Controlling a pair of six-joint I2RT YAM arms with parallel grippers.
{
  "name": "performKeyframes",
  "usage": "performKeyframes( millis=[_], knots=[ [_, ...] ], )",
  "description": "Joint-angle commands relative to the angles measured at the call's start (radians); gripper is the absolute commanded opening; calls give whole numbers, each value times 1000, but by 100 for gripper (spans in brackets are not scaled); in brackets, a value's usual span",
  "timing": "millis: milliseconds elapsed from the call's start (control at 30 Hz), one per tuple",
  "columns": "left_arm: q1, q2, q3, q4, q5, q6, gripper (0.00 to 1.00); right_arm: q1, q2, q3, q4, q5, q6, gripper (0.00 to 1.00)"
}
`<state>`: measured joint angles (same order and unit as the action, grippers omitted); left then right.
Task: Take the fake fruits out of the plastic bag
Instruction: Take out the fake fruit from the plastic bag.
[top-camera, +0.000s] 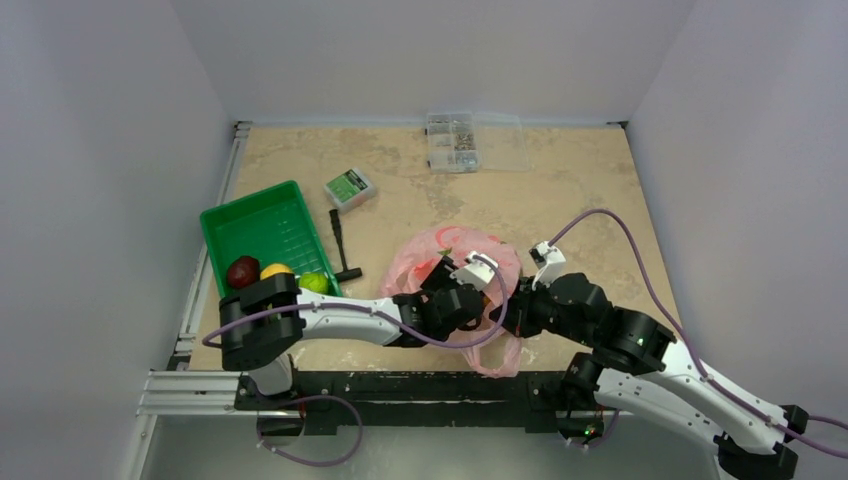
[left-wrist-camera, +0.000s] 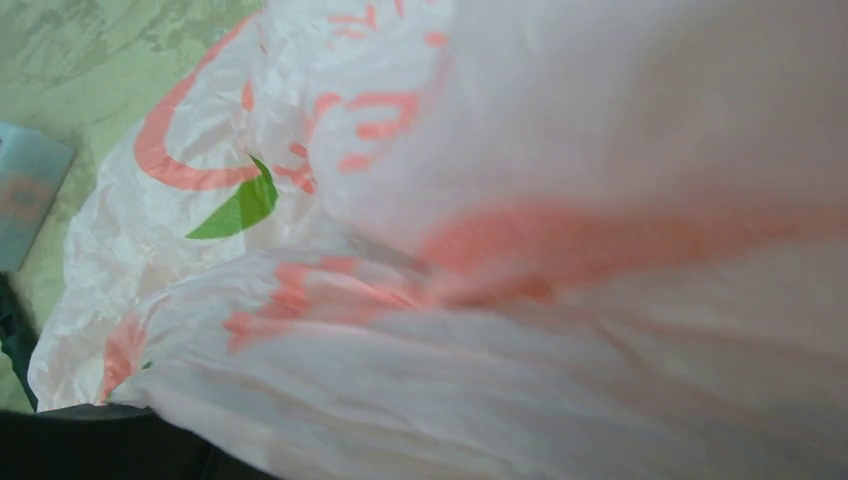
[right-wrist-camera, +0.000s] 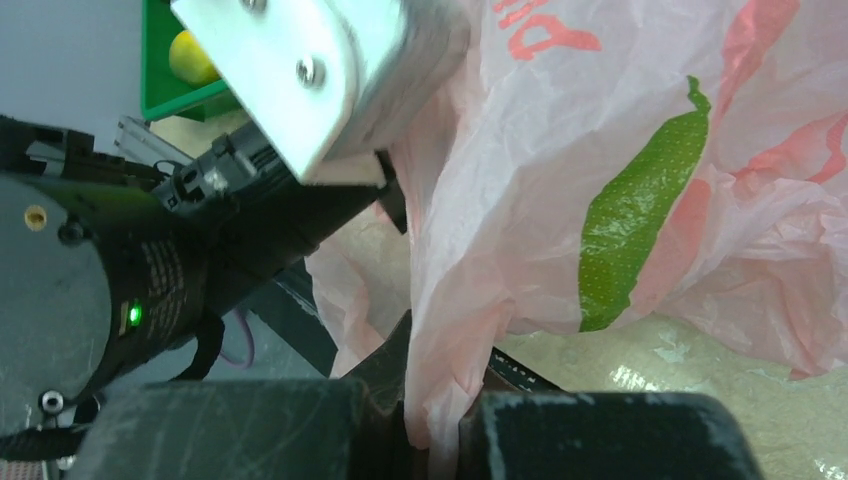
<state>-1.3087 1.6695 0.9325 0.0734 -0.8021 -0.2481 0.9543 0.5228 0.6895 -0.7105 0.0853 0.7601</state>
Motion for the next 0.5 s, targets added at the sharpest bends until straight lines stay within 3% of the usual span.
performKeyframes(
  millis=[0, 300, 467],
  knots=[
    [55, 28, 87, -19, -56, 42, 64, -3, -10, -6, 21, 1, 2, 0],
    [153, 79, 117, -135, -6, -25, 82, -3, -10, -18, 35, -8, 2, 0],
    [200, 151, 147, -164, 97, -41, 83, -3, 3, -15, 37, -11, -4, 0]
  ],
)
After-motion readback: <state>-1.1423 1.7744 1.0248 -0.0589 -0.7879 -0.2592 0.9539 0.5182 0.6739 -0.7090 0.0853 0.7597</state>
